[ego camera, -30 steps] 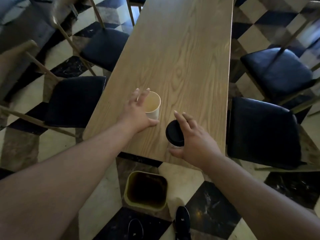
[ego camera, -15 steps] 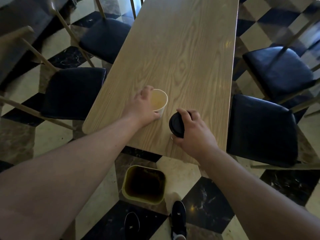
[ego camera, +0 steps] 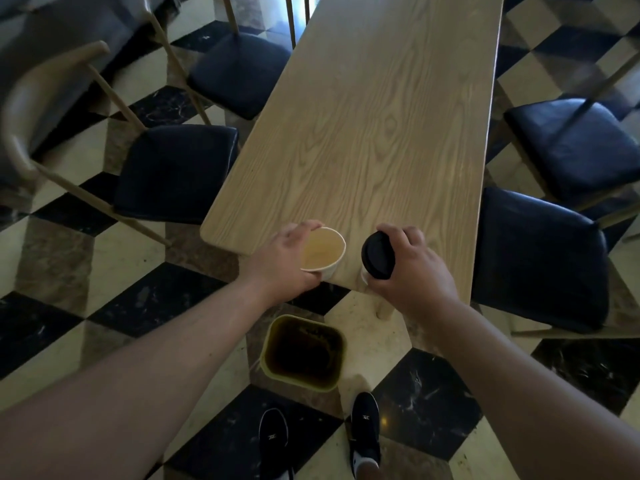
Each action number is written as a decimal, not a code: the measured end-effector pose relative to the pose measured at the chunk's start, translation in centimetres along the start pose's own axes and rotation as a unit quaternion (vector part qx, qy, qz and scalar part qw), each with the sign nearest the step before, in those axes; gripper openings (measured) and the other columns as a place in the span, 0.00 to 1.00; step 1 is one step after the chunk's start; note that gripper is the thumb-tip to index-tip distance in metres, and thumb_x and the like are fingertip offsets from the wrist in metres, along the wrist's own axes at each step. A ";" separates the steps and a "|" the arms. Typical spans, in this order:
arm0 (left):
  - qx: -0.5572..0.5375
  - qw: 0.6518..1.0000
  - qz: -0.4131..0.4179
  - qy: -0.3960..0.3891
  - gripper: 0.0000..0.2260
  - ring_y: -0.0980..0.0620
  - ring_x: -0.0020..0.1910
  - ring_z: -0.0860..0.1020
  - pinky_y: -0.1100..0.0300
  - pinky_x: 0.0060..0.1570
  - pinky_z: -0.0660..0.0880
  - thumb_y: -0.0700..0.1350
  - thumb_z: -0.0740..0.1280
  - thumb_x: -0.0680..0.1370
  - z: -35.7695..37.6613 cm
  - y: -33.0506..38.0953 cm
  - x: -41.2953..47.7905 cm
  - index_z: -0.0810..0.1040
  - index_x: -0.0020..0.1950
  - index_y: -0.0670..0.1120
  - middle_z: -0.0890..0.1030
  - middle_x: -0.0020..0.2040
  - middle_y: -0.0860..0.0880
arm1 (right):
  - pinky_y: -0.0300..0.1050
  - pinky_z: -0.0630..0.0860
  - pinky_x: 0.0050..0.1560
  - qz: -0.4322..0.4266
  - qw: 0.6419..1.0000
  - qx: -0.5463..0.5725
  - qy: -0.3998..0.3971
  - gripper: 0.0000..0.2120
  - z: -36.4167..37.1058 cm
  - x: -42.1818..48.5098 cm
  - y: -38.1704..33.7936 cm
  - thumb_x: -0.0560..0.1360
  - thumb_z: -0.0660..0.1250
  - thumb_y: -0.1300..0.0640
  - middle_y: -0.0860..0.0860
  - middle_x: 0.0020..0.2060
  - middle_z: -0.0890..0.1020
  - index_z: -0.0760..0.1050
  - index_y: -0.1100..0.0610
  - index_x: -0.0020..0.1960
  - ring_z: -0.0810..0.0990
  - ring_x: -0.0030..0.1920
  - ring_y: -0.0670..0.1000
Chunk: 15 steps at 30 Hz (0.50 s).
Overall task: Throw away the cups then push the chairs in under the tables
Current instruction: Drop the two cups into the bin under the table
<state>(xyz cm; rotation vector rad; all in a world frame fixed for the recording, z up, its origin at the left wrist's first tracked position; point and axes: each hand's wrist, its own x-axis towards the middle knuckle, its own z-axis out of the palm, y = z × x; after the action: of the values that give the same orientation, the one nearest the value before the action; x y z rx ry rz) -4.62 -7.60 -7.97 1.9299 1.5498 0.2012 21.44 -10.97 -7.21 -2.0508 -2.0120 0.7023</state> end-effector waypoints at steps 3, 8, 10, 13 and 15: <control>-0.010 1.000 -0.003 -0.003 0.38 0.48 0.59 0.72 0.45 0.51 0.73 0.55 0.78 0.73 0.5 -0.7 -2.6 0.60 0.75 0.64 0.71 0.67 0.52 | 0.46 0.75 0.48 -0.006 1.000 -0.001 -0.002 0.41 0.8 -1.9 -0.7 0.72 0.78 0.40 0.46 0.68 0.68 0.59 0.40 0.77 0.77 0.59 0.53; -0.030 0.998 -0.056 -0.023 0.40 0.50 0.64 0.71 0.45 0.59 0.74 0.58 0.79 0.72 1.8 -2.6 -6.8 0.59 0.78 0.62 0.70 0.70 0.54 | 0.45 0.77 0.46 -0.011 0.999 0.036 -0.023 0.41 2.5 -4.6 -1.7 0.72 0.77 0.35 0.44 0.67 0.68 0.58 0.38 0.77 0.74 0.56 0.48; -0.019 0.997 -0.075 -0.018 0.42 0.49 0.66 0.71 0.46 0.59 0.74 0.58 0.79 0.72 2.6 -3.7 -8.3 0.59 0.79 0.59 0.69 0.71 0.53 | 0.47 0.81 0.46 0.006 0.997 0.059 -0.055 0.42 3.7 -5.7 -1.9 0.71 0.76 0.34 0.43 0.66 0.69 0.57 0.37 0.77 0.76 0.57 0.48; 0.002 0.996 -0.089 -0.014 0.43 0.49 0.67 0.71 0.49 0.59 0.74 0.58 0.80 0.73 3.6 -5.7 -10.2 0.58 0.80 0.55 0.69 0.73 0.51 | 0.51 0.83 0.52 0.017 0.994 0.058 -0.087 0.43 6.4 -7.4 -1.6 0.70 0.76 0.34 0.43 0.68 0.69 0.57 0.38 0.77 0.76 0.60 0.50; 0.020 0.996 -0.089 -0.013 0.43 0.50 0.66 0.71 0.52 0.58 0.75 0.60 0.79 0.72 4.4 -7.1 -11.4 0.59 0.80 0.53 0.69 0.72 0.50 | 0.51 0.82 0.54 0.031 0.993 0.059 -0.096 0.44 8.4 -8.2 -1.2 0.69 0.75 0.33 0.43 0.68 0.68 0.56 0.38 0.77 0.75 0.61 0.50</control>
<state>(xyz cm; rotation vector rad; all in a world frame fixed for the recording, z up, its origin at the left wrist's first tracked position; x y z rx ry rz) -11.50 -19.09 -12.37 1.8041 1.7094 0.0678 16.85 -20.53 -12.30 -2.0551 -1.9571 1.0423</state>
